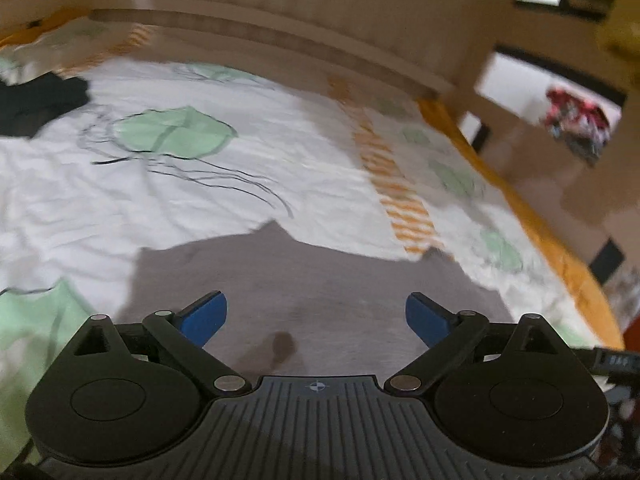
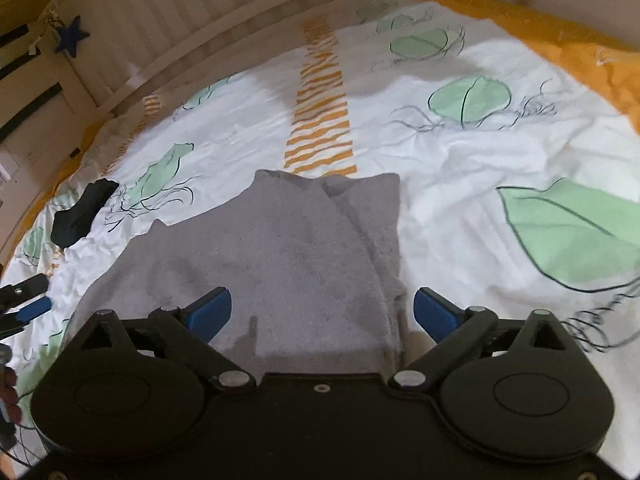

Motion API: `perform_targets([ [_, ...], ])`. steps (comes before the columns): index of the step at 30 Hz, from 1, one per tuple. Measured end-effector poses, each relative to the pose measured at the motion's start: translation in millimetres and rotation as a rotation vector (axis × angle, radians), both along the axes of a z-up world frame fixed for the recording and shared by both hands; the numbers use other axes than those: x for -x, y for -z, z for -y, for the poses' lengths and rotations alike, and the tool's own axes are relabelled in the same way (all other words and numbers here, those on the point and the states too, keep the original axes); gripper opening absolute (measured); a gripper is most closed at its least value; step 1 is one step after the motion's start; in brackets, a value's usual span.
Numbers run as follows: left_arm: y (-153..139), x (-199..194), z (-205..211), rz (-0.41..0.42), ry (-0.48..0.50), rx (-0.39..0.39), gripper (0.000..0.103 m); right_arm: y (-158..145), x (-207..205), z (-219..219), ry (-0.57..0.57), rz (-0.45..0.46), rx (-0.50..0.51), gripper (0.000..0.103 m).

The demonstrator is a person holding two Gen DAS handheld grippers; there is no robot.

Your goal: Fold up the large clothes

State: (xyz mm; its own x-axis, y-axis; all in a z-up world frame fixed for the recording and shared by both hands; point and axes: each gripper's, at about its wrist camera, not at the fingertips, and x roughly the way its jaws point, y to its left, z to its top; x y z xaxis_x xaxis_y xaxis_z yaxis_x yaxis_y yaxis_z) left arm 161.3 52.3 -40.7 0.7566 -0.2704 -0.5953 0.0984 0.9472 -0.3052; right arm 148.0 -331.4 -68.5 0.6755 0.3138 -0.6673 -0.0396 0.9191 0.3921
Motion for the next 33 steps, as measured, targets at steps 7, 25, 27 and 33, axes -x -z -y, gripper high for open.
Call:
perform_targets([
  [7, 27, -32, 47, -0.029, 0.054, -0.14, 0.097, 8, -9, 0, -0.021, -0.009, -0.004, 0.099],
  [25, 65, -48, 58, -0.119, 0.051, -0.237, 0.103, 51, -51, 41, -0.079, -0.141, -0.283, 0.103],
  [27, 64, -49, 58, -0.124, 0.05, -0.235, 0.103, 57, -63, 42, -0.11, -0.137, -0.36, 0.103],
  [33, 60, -56, 58, -0.149, 0.072, -0.23, 0.103, 73, -81, 40, -0.145, -0.091, -0.486, 0.103],
])
